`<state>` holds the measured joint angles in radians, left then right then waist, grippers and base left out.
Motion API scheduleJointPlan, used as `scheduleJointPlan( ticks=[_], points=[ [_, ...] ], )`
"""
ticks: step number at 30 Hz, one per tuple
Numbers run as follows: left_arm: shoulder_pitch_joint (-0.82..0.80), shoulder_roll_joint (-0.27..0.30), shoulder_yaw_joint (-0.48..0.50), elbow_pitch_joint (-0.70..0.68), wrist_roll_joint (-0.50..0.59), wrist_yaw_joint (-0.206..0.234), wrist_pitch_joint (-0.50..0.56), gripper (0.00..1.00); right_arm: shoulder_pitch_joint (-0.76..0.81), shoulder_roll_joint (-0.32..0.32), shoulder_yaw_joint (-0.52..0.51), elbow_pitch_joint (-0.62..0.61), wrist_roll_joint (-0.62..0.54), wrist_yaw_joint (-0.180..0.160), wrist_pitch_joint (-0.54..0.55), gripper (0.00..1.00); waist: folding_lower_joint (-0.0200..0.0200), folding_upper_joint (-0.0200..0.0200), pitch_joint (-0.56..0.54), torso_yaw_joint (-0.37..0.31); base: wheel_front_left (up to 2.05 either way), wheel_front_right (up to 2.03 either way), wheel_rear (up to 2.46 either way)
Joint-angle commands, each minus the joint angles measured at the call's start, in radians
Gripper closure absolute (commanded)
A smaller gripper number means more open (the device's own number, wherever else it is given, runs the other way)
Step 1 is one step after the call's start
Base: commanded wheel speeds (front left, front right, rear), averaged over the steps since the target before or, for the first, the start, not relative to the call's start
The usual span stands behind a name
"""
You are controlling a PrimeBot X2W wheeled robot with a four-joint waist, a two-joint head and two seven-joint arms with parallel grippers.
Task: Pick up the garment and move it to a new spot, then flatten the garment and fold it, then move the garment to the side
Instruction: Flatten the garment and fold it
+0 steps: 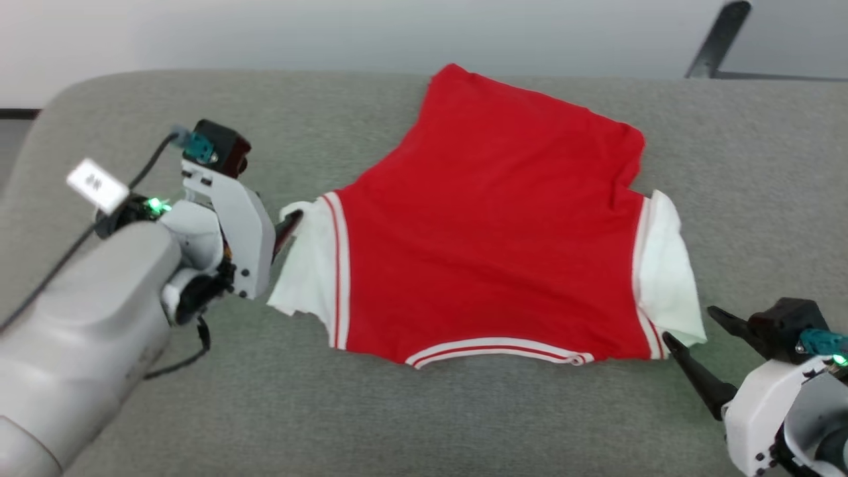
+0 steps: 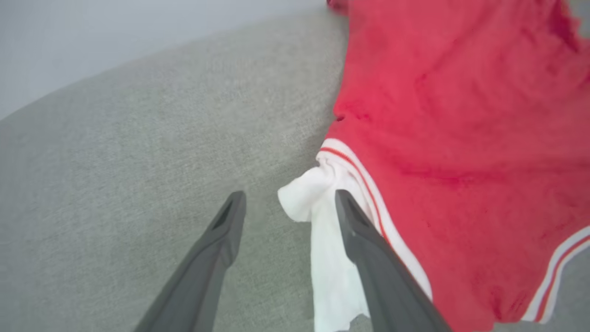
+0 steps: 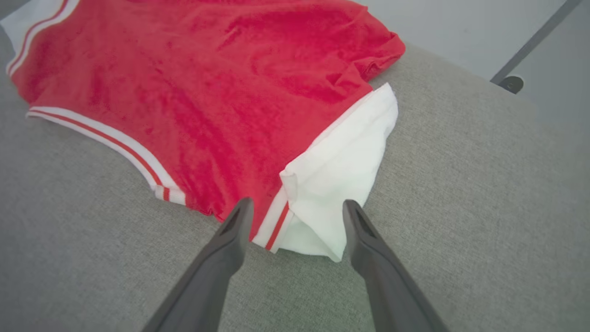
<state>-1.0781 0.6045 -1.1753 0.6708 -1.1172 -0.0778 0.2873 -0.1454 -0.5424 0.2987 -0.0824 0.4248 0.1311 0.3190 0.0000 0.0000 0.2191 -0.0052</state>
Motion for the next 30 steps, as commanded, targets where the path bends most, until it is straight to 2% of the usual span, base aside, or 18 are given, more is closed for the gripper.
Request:
scheduleJointPlan(
  ticks=[1,6,12,20,28,30],
  points=[
    [0.031,-0.005,0.013,-0.016,0.009,0.02,-0.059,0.0,-0.021,-0.029,0.02,0.004,0.013,-0.001,0.025,0.0,0.0,0.0,-0.028,0.046,0.0,0.0,0.0],
    [0.123,-0.013,0.057,-0.091,0.034,0.111,-0.286,0.0,-0.076,-0.113,0.075,0.02,0.058,-0.001,0.106,0.0,0.0,0.0,-0.04,0.099,0.0,0.0,0.0],
    [0.232,0.006,0.088,-0.212,0.038,0.214,-0.433,0.0,-0.118,-0.177,0.118,0.053,0.097,-0.001,0.167,0.0,0.0,0.0,-0.04,0.157,0.0,0.0,0.0],
    [0.352,0.075,0.127,-0.403,0.006,0.328,-0.494,0.0,-0.144,-0.211,0.148,0.096,0.118,-0.001,0.176,0.0,0.0,0.0,-0.02,0.193,0.0,0.0,0.0],
    [0.411,0.158,0.156,-0.551,-0.009,0.406,-0.504,0.0,-0.153,-0.21,0.146,0.133,0.108,-0.001,0.166,0.0,0.0,0.0,0.011,0.195,0.0,0.0,0.0],
    [0.418,0.17,0.163,-0.574,-0.013,0.416,-0.506,0.0,-0.153,-0.209,0.153,0.136,0.105,-0.001,0.167,0.15,0.0,0.0,0.016,0.193,0.0,0.0,0.0]
  ],
)
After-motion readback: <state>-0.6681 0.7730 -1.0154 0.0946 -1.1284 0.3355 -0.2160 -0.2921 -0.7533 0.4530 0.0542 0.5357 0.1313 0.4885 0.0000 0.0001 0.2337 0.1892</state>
